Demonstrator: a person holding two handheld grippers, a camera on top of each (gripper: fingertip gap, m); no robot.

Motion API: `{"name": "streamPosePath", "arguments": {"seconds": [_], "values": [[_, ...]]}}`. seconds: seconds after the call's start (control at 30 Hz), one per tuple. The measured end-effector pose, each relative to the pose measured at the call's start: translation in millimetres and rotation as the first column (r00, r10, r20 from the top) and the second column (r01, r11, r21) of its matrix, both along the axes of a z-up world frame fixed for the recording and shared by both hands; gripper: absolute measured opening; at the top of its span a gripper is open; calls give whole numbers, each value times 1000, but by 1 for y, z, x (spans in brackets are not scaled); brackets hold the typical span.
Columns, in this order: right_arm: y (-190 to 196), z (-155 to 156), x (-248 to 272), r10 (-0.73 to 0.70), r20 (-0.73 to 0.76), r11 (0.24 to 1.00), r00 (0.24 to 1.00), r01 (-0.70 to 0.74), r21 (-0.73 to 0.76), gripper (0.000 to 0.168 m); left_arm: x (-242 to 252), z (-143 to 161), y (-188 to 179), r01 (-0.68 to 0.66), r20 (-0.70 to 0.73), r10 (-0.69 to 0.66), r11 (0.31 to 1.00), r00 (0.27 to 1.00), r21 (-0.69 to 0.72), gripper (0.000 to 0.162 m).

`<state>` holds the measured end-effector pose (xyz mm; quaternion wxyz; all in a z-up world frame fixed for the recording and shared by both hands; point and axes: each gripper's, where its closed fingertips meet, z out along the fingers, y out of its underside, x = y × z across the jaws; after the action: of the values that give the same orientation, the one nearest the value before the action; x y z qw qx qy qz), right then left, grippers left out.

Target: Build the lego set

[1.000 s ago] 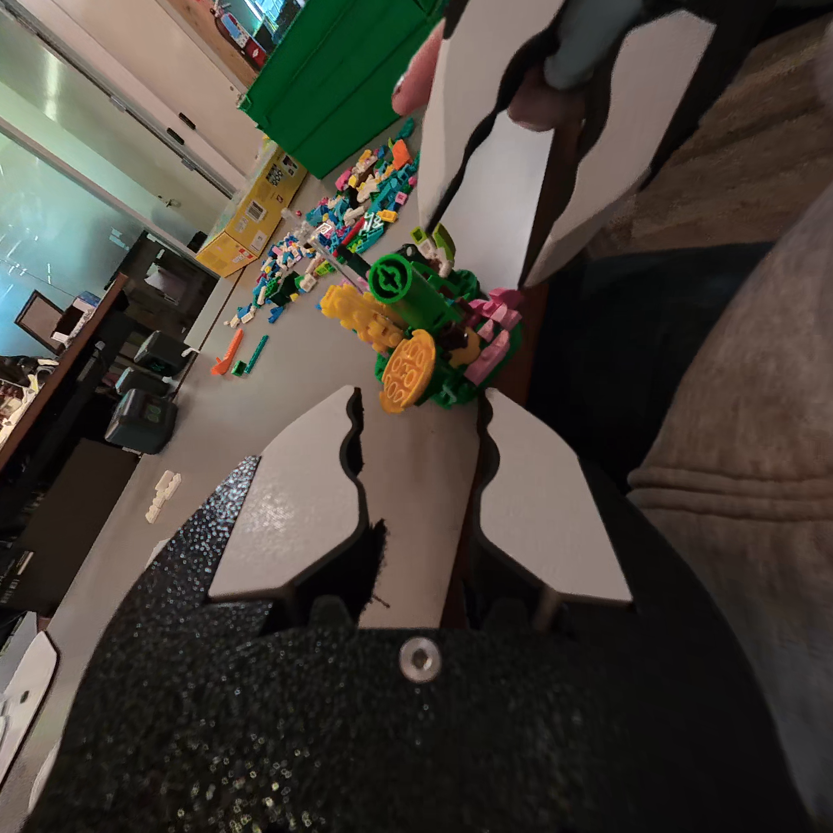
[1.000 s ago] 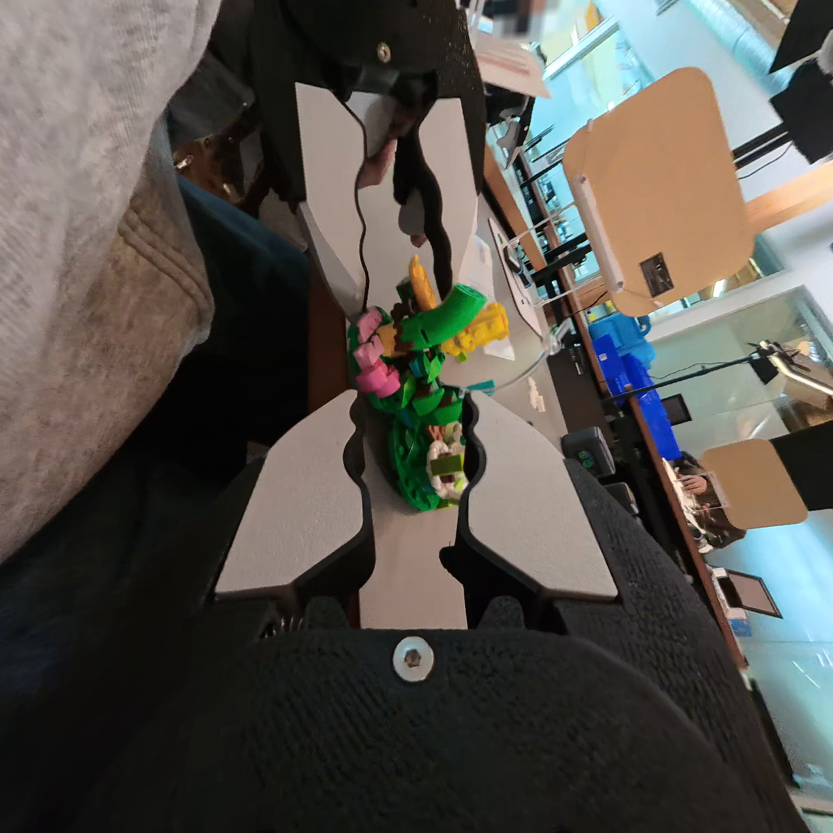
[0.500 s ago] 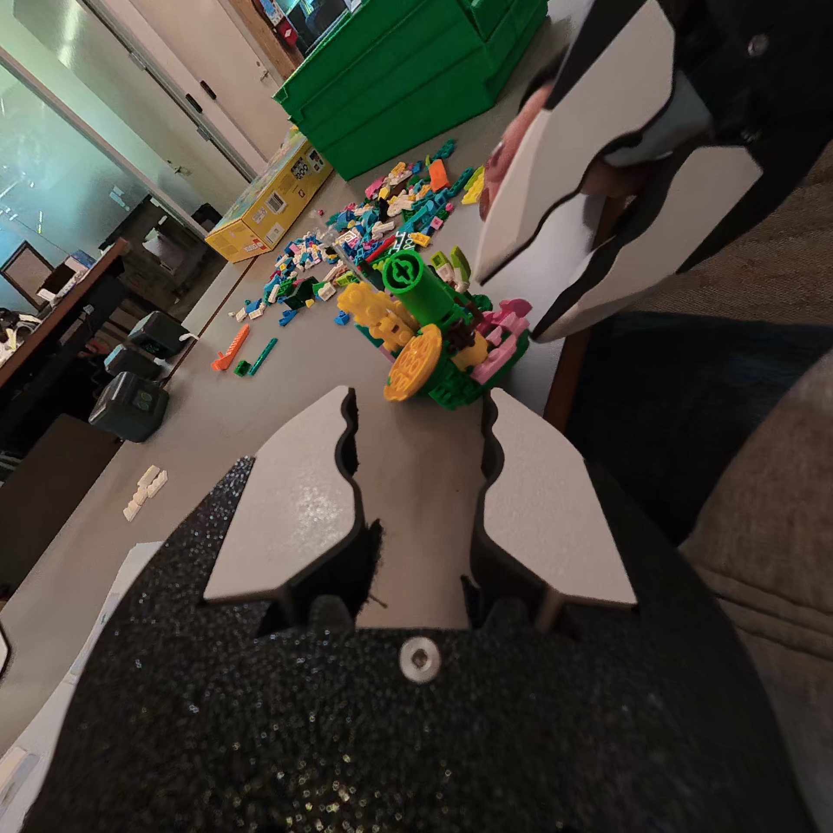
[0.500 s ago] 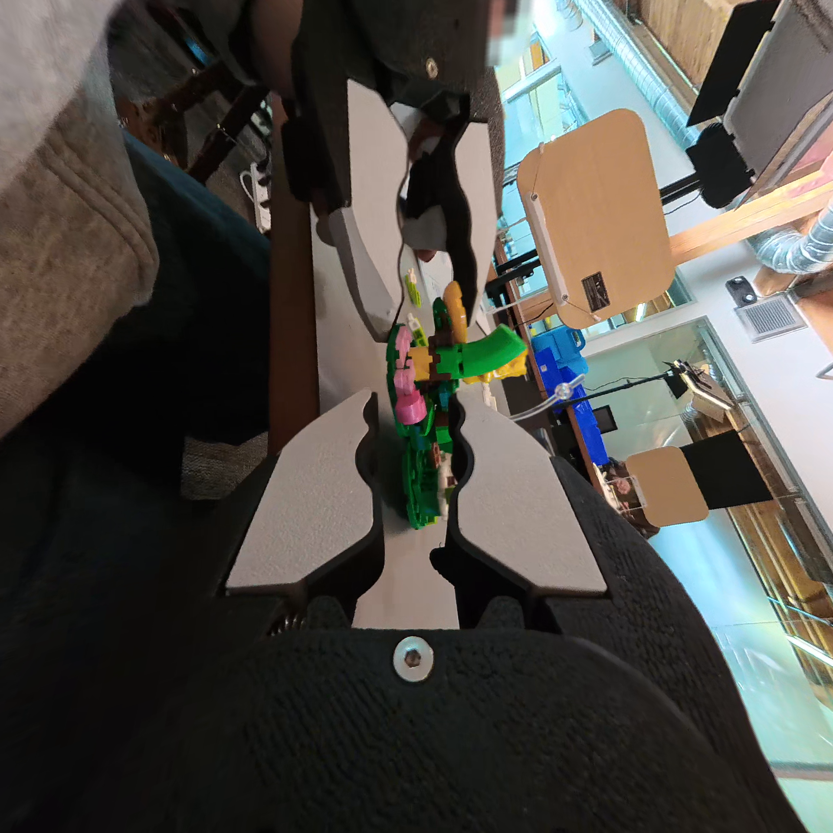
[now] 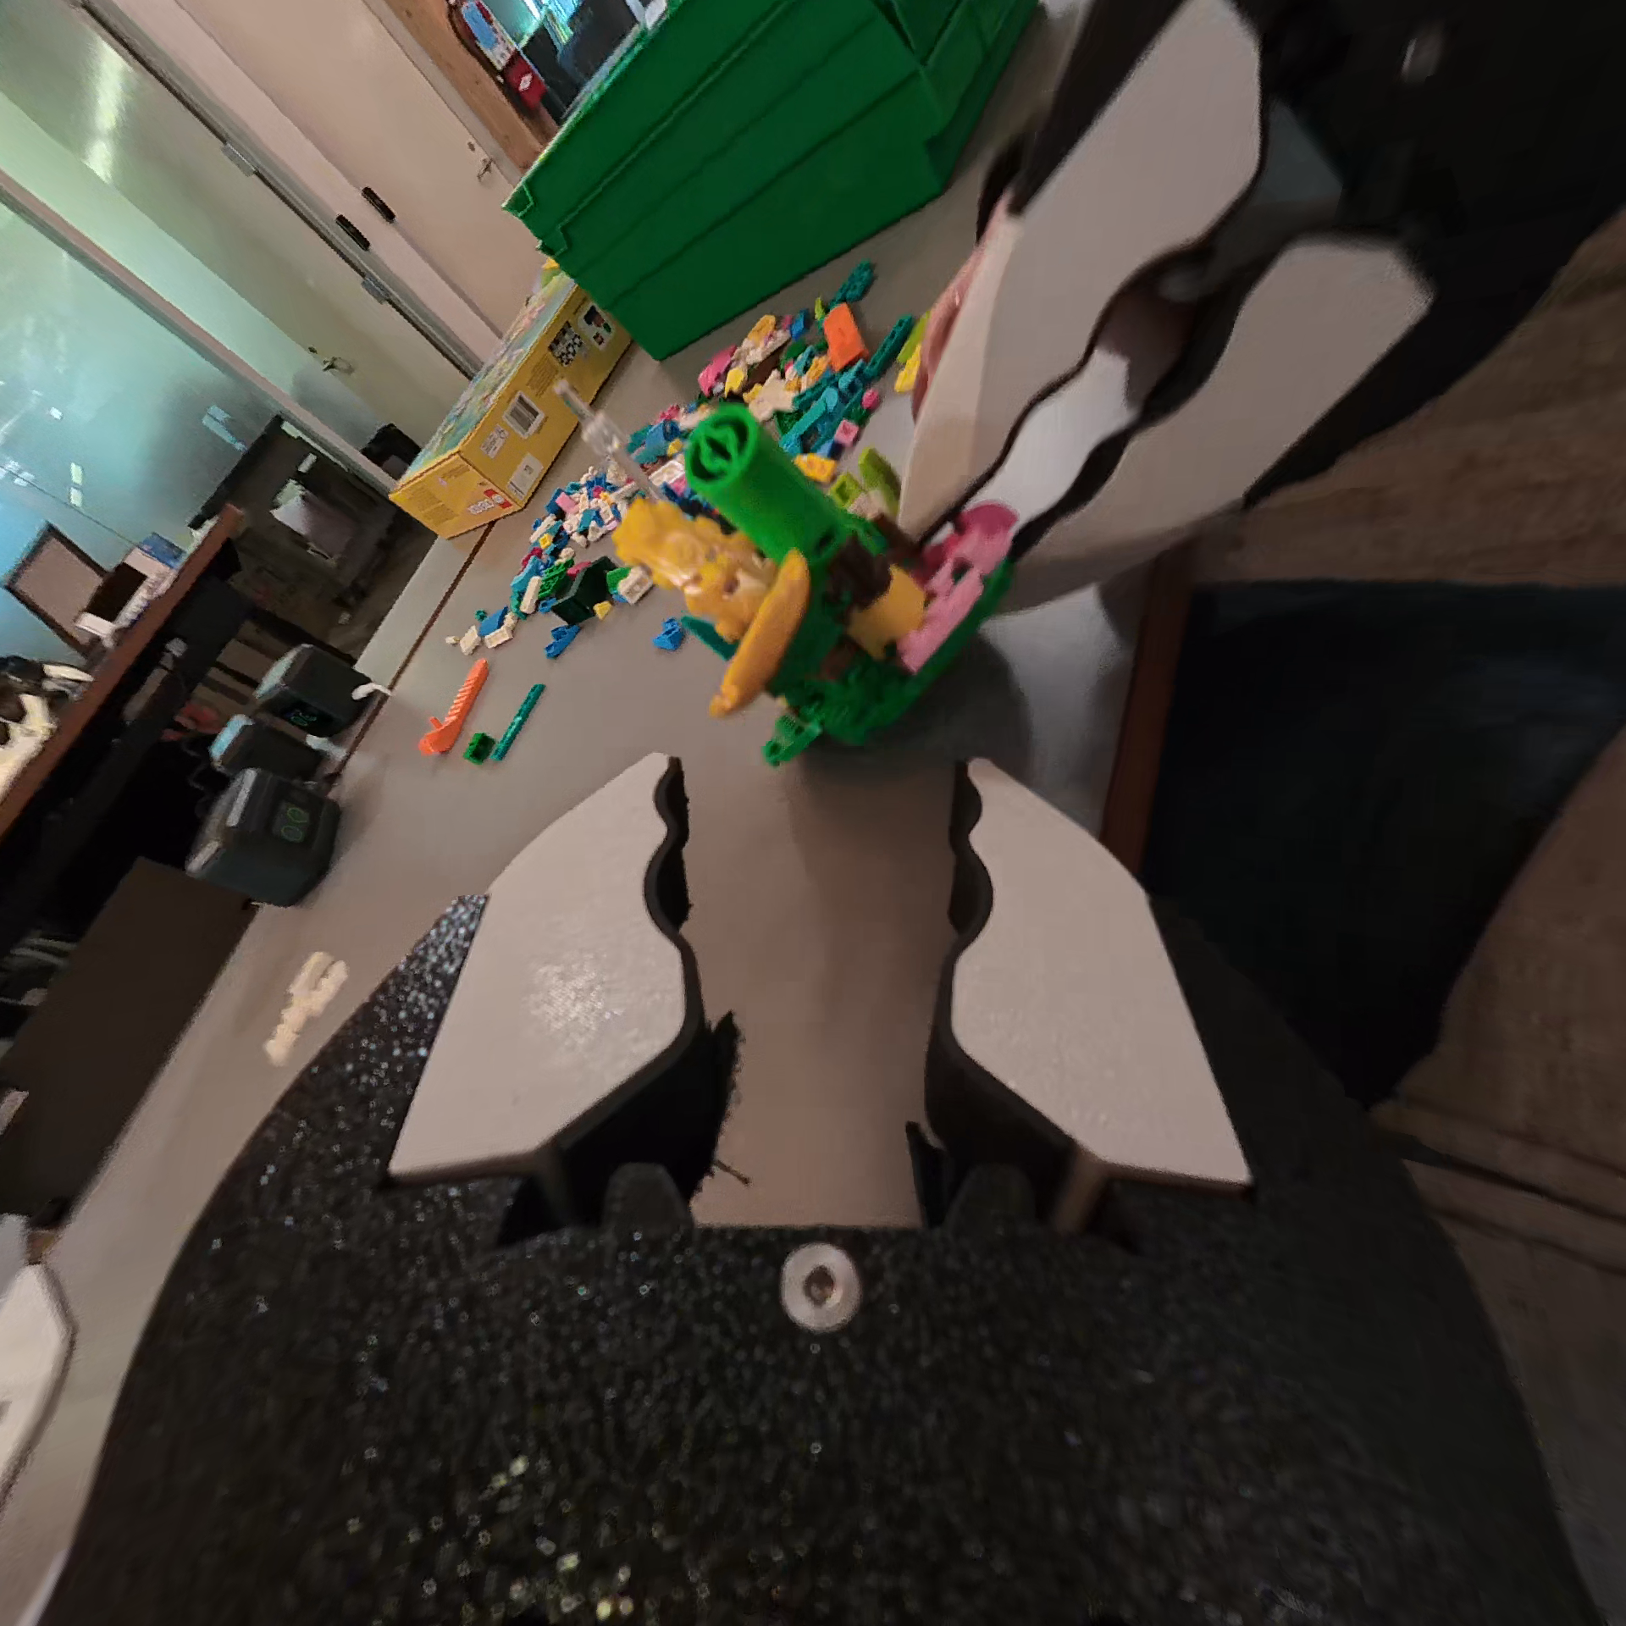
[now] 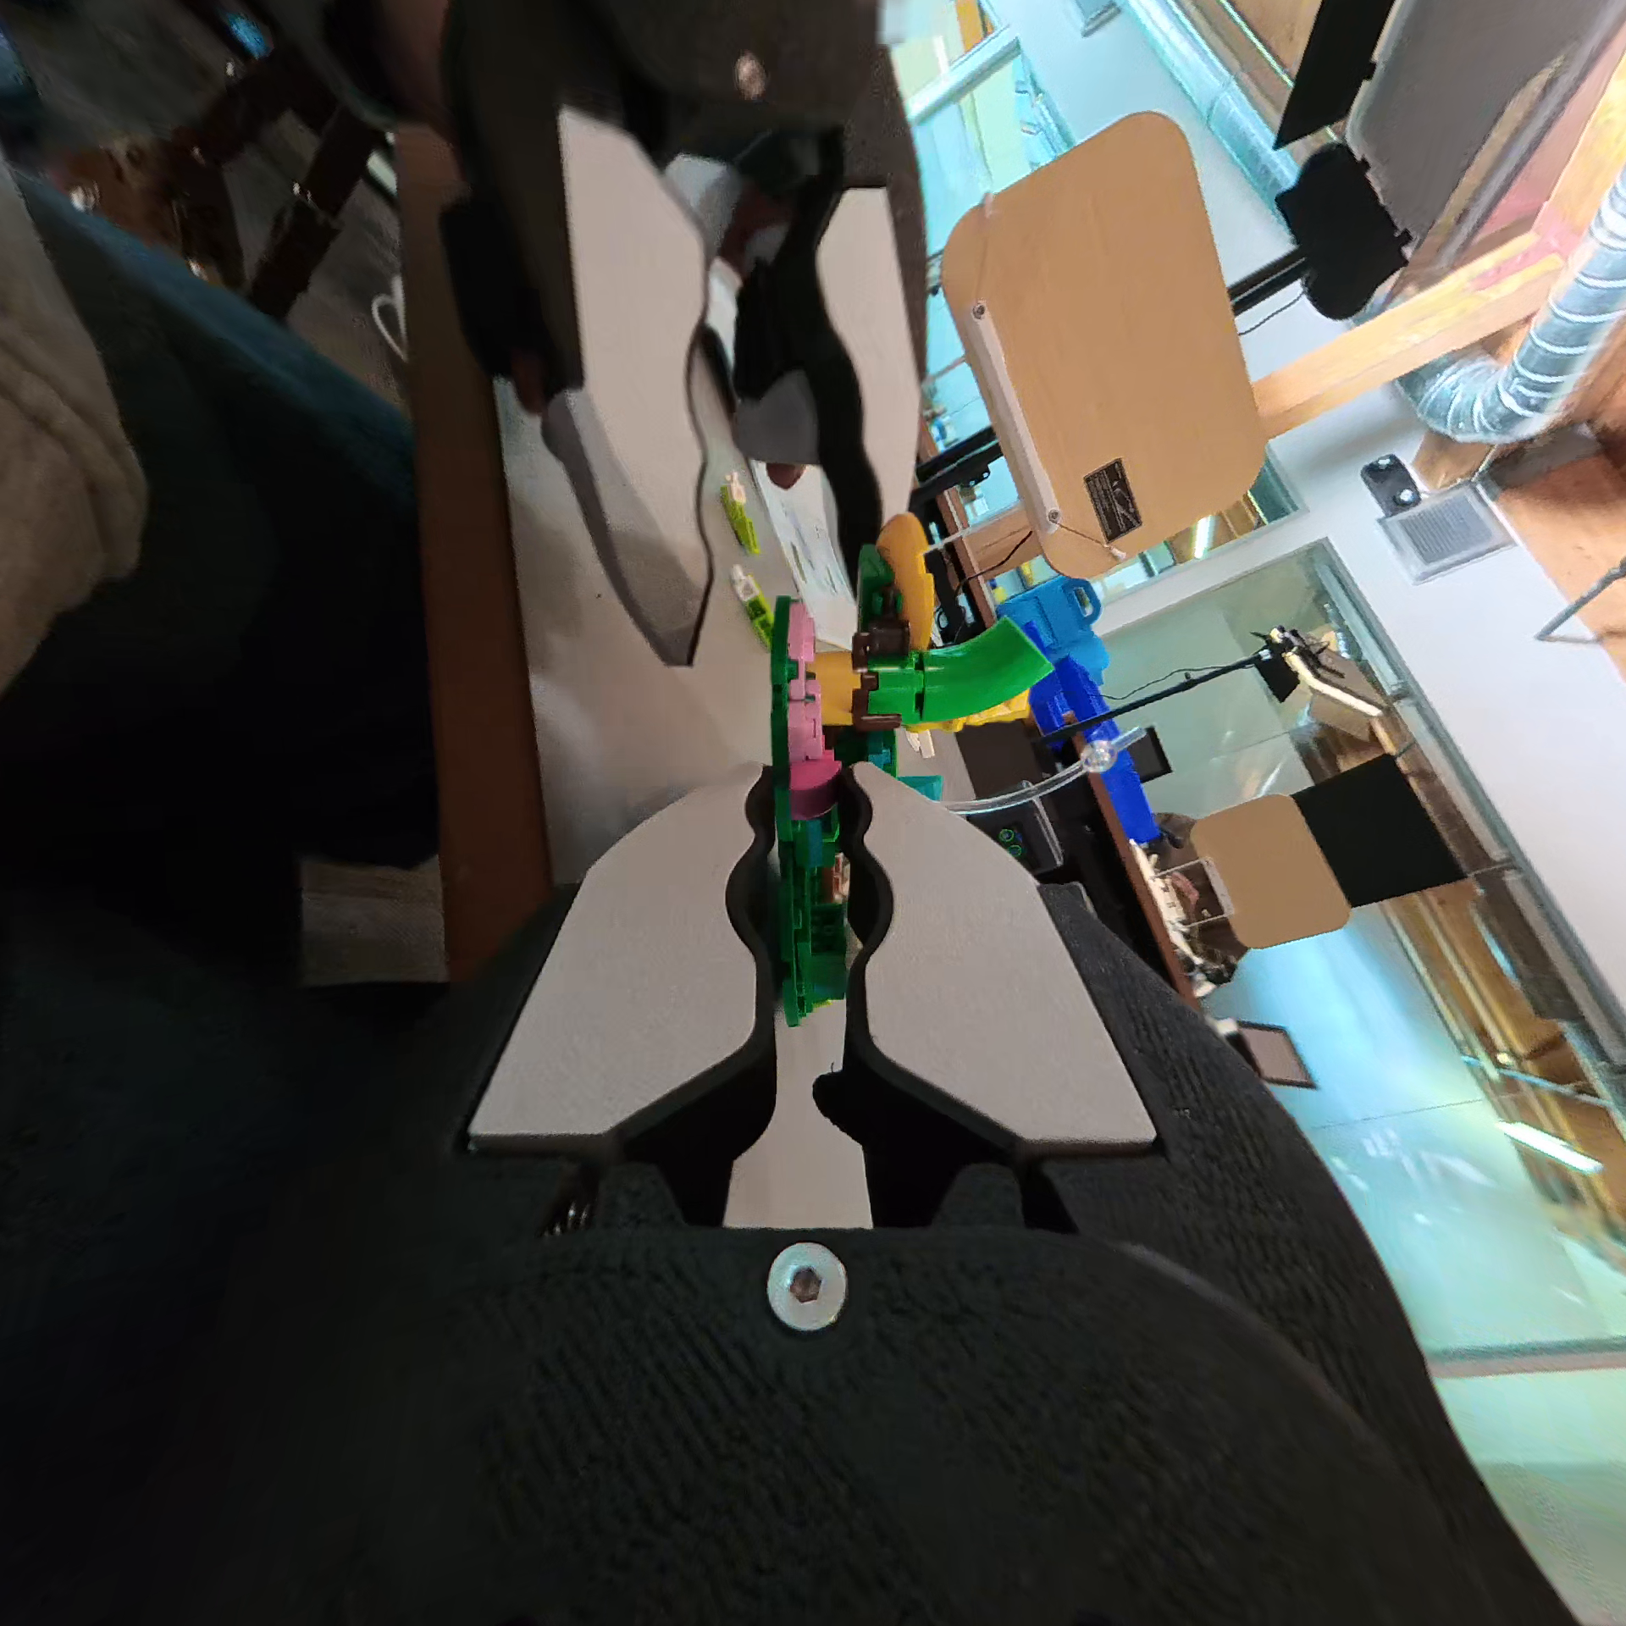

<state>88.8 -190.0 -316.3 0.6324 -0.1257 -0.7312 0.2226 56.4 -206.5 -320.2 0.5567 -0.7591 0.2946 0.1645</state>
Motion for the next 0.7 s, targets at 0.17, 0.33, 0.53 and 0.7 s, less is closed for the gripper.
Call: {"name": "streamPosePath", "arguments": {"seconds": [0.17,0.33,0.53,0.7], "values": [[3,9,5,26,-5,994,1000,-26,-102,12,-4,-10,15,32,-246,-40,999,969,-37,54],[2,8,9,53,-2,995,999,-53,-85,12,-4,-20,33,130,-429,-134,991,893,-39,45],[2,8,9,62,-1,994,998,-61,-89,12,-10,-24,43,271,-445,-275,960,853,-73,35],[4,9,9,62,-2,994,998,-62,-95,13,-14,-26,55,317,-495,-320,944,808,-93,30]]}}
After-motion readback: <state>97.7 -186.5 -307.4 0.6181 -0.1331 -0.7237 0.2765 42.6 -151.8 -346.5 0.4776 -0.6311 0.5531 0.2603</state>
